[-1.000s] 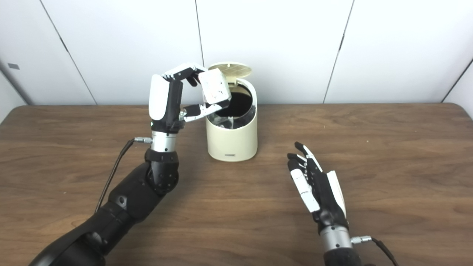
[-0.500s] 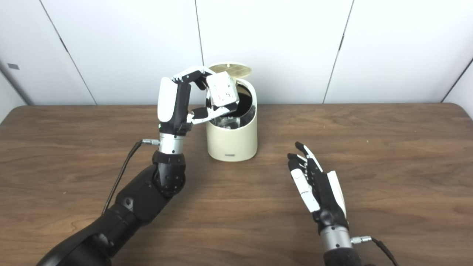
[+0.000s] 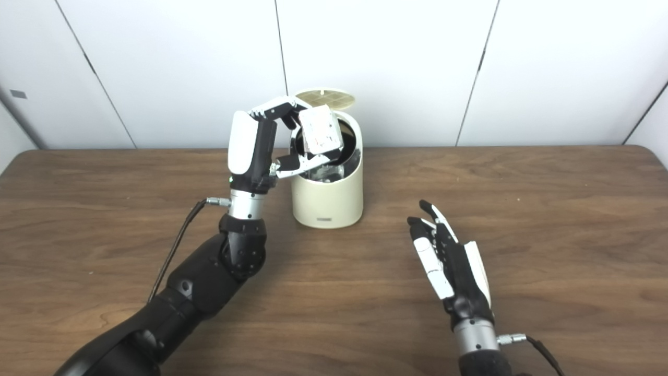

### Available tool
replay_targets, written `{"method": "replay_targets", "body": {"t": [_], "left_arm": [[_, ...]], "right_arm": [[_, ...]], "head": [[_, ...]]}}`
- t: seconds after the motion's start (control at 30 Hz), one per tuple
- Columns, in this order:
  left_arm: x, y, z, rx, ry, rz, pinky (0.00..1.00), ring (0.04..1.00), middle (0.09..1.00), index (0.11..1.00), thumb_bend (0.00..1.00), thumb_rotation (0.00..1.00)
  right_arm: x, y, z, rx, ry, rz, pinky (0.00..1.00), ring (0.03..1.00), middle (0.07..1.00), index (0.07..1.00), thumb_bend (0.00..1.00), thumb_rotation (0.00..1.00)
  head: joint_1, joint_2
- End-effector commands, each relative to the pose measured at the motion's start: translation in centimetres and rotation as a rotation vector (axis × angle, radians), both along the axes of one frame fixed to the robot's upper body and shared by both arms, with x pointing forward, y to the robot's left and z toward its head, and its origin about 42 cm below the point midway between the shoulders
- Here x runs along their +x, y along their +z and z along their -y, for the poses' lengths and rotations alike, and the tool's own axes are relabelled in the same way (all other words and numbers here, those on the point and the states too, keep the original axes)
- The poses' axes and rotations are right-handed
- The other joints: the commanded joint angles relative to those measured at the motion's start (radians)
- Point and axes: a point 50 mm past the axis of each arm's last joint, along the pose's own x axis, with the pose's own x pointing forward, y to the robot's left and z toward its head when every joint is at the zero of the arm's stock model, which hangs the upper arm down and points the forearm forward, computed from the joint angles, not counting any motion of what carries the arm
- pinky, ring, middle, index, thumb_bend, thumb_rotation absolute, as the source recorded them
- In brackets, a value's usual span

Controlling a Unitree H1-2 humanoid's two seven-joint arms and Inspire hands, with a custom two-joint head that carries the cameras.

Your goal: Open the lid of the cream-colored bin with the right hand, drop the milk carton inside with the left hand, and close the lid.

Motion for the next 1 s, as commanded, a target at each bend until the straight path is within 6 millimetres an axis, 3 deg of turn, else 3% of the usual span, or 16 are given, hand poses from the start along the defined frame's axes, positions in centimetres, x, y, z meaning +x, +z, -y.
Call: {"method": "replay_targets", "body": {"t": [0.0, 0.4, 0.7, 0.8, 0.87, 0.9, 0.93, 0.97], "left_arm": [[1.1, 3.3, 0.4, -0.038, -0.014, 0.097, 0.39, 0.450, 0.512, 0.464, 0.48, 0.00], [1.2, 2.7, 0.2, -0.028, -0.005, 0.071, 0.38, 0.451, 0.502, 0.469, 0.48, 0.00], [1.2, 2.5, 0.3, -0.034, -0.012, 0.017, 0.33, 0.412, 0.528, 0.529, 0.47, 0.00], [1.4, 2.7, 0.2, -0.022, -0.012, 0.009, 0.39, 0.399, 0.511, 0.523, 0.50, 0.00], [1.4, 2.7, 0.2, -0.012, -0.011, -0.004, 0.40, 0.452, 0.483, 0.508, 0.52, 0.00], [1.4, 2.7, 0.2, -0.009, -0.011, -0.013, 0.40, 0.462, 0.531, 0.515, 0.62, 0.02], [1.4, 2.8, 0.2, -0.008, -0.012, -0.019, 0.40, 0.469, 0.556, 0.556, 0.88, 0.01], [1.4, 2.8, 0.2, -0.002, -0.014, -0.026, 0.40, 0.469, 0.558, 0.560, 0.90, 0.00]], "right_arm": [[0.3, 1.3, -0.2, 0.009, 0.004, 0.066, 0.74, 0.800, 0.811, 0.917, 0.44, 0.98], [0.2, 1.4, -0.2, 0.004, -0.001, 0.081, 0.73, 0.775, 0.780, 0.911, 0.44, 0.98], [0.2, 1.5, 0.0, -0.015, -0.007, 0.081, 0.76, 0.786, 0.782, 0.903, 0.47, 1.00], [0.2, 1.4, 0.0, -0.008, -0.002, 0.083, 0.75, 0.780, 0.777, 0.901, 0.48, 1.00], [0.2, 1.4, 0.1, -0.010, -0.006, 0.081, 0.74, 0.772, 0.766, 0.899, 0.48, 1.00], [0.2, 1.4, 0.1, -0.016, -0.008, 0.081, 0.74, 0.765, 0.759, 0.896, 0.48, 1.00], [0.2, 1.4, 0.1, -0.020, -0.010, 0.081, 0.74, 0.762, 0.755, 0.894, 0.47, 1.00], [0.2, 1.5, 0.1, -0.024, -0.012, 0.082, 0.74, 0.761, 0.754, 0.894, 0.47, 1.00]], "head": [[-0.003, 0.001], [-0.008, 0.003], [-0.010, 0.004], [-0.010, 0.003], [-0.010, 0.003], [-0.009, 0.003], [-0.009, 0.003], [-0.009, 0.003]]}}
